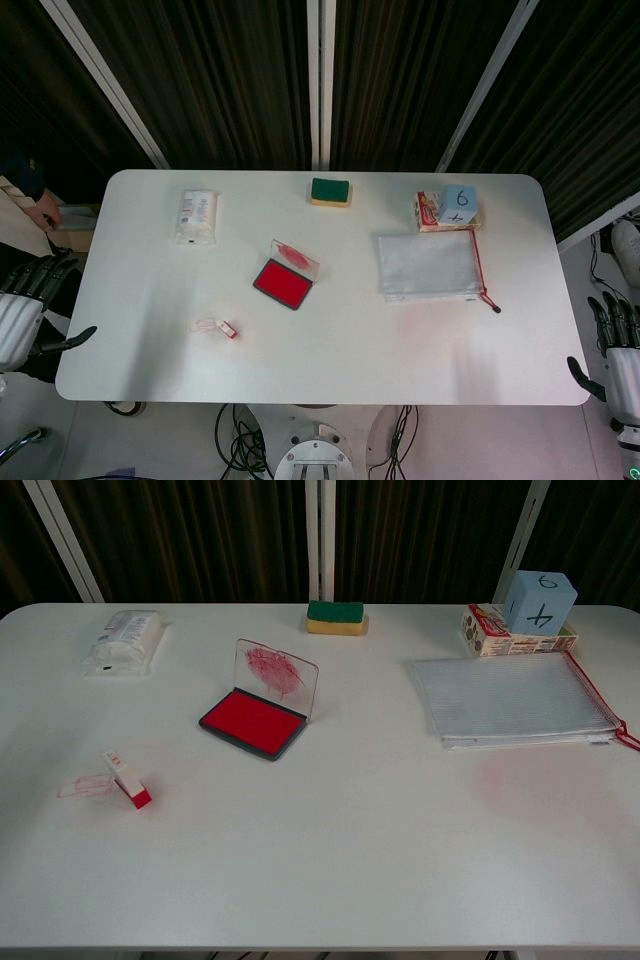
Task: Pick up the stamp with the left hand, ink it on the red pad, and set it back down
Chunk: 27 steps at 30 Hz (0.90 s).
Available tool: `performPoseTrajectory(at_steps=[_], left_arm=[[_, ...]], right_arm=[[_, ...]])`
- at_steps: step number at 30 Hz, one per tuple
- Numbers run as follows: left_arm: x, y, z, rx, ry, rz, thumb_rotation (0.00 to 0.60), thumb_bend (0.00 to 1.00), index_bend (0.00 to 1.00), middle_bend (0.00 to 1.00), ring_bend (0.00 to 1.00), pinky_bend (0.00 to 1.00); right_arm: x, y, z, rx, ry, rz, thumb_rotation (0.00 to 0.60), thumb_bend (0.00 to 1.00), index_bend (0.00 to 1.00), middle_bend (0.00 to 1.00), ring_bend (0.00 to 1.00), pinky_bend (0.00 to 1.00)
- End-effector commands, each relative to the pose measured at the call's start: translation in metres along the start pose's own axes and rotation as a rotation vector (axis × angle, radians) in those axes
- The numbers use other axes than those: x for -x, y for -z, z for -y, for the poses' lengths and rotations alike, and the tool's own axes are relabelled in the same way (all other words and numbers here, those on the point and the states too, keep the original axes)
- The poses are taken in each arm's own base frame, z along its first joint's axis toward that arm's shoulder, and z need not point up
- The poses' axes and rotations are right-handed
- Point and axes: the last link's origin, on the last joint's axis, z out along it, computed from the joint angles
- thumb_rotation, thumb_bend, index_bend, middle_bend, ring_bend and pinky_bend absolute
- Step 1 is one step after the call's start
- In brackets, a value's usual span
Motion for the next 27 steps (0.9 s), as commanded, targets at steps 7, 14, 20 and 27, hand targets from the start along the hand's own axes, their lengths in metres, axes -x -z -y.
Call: performPoseTrajectory(at_steps=[7, 14, 20, 27], left_arm=[[0.003, -0.003, -0.005, 0.016, -0.001, 0.002, 0.344, 0.13, 0.12, 0.10, 0.11, 0.19], [0.000, -0.006, -0.018, 0.090, 0.016, -0.027, 0.477, 0.13, 0.12, 0.10, 0.11, 0.19], [-0.004, -0.011, -0.039, 0.240, 0.026, -0.180, 0.600, 0.13, 0.21, 0.23, 0.42, 0.66], [0.024, -0.020, -0.060, 0.318, 0.020, -0.044, 0.600, 0.13, 0.27, 0.44, 0.88, 1.00]], right_arm=[[0.002, 0.001, -0.001, 0.001, -0.003, 0.010, 0.600, 0.16, 0.00, 0.00, 0.00, 0.00], [0.000, 0.004, -0.007, 0.019, -0.012, -0.003, 0.600, 0.16, 0.00, 0.00, 0.00, 0.00], [-0.006, 0.004, -0.009, 0.019, -0.009, -0.011, 0.600, 0.16, 0.00, 0.00, 0.00, 0.00], [-0.013, 0.004, -0.012, 0.021, -0.012, -0.042, 0.600, 0.16, 0.00, 0.00, 0.00, 0.00]])
